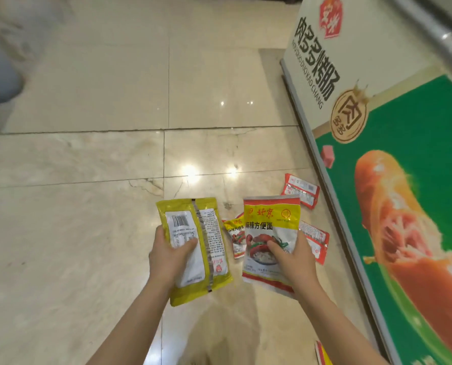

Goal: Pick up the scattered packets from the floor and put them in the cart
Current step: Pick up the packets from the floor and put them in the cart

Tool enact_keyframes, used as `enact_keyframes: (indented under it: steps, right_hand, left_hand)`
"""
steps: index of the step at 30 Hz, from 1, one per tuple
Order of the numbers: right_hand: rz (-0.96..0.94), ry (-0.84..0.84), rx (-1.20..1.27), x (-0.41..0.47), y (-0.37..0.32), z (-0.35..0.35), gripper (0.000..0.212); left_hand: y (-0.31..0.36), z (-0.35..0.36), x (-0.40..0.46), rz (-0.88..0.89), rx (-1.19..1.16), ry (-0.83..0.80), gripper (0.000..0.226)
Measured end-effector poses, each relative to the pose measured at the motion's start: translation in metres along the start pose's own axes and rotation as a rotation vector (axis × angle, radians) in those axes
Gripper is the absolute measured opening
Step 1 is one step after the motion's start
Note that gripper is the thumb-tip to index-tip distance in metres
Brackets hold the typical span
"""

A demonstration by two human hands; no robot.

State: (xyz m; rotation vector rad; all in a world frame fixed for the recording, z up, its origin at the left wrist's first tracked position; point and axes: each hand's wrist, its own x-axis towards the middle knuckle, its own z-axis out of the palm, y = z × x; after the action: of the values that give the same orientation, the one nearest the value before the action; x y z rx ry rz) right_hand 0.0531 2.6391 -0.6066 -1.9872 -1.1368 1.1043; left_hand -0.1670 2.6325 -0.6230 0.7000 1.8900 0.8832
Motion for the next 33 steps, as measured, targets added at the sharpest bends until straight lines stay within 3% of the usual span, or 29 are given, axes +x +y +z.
enact_keyframes:
  steps: [8, 15, 24, 33]
  right_hand:
    - [-0.214, -0.038, 0.118, -0.095, -0.233, -0.089, 0.025]
    - [-0.523, -0.216, 0.147, -0.184, -0.367, -0.112, 0.026]
    - [-0.761, -0.756, 0.137, -0.354, -0.42, -0.062, 0.022]
    - [-0.933, -1.386, 0.109, -0.618, -0.374, -0.006, 0.021]
  left_hand:
    - [0.206, -0.129, -0.127, 0.123, -0.27, 0.088, 0.032]
    - [0.28, -0.222, -0.245, 0.223, -0.468, 0.358, 0.032]
    - [0.226, -0.337, -0.424, 0.243, -0.779, 0.865, 0.026]
    - [0.094, -0.42, -0.653, 0.215, -0.936, 1.467, 0.023]
